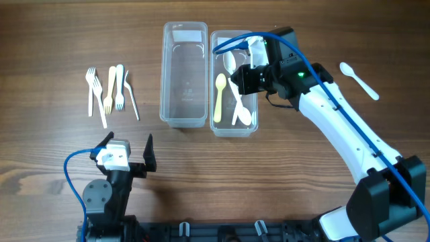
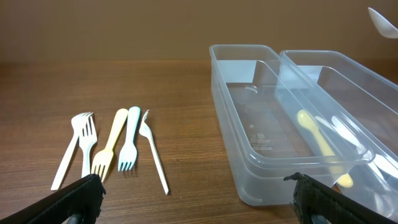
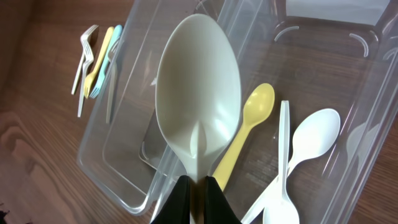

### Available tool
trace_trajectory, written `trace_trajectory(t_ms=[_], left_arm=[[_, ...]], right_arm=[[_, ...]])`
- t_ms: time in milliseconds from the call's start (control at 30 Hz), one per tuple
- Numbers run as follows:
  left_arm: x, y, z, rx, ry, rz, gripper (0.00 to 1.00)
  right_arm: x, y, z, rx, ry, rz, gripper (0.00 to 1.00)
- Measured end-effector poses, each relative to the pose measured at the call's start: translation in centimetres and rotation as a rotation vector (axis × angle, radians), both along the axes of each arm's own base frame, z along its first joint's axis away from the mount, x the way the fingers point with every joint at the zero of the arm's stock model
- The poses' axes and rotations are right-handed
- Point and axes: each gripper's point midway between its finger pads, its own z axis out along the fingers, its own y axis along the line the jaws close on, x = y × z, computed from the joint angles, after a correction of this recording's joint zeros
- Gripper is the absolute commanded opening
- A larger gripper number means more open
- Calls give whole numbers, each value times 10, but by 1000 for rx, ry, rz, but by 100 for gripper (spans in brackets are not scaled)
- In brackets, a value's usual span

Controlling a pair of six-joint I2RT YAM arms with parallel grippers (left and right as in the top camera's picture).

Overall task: Pack container
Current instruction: 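Lower the white spoon into the right container and release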

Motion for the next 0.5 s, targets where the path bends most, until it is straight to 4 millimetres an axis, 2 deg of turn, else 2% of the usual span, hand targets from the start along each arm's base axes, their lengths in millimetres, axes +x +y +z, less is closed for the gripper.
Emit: trace_trajectory(t_ms=[267, 500], left_arm=[[0, 0, 0, 0, 0, 0, 100], [0, 0, 0, 0, 0, 0, 100]], right_arm=[[-1, -3, -2, -10, 14, -15, 4], [6, -20, -10, -88, 15, -114, 4]])
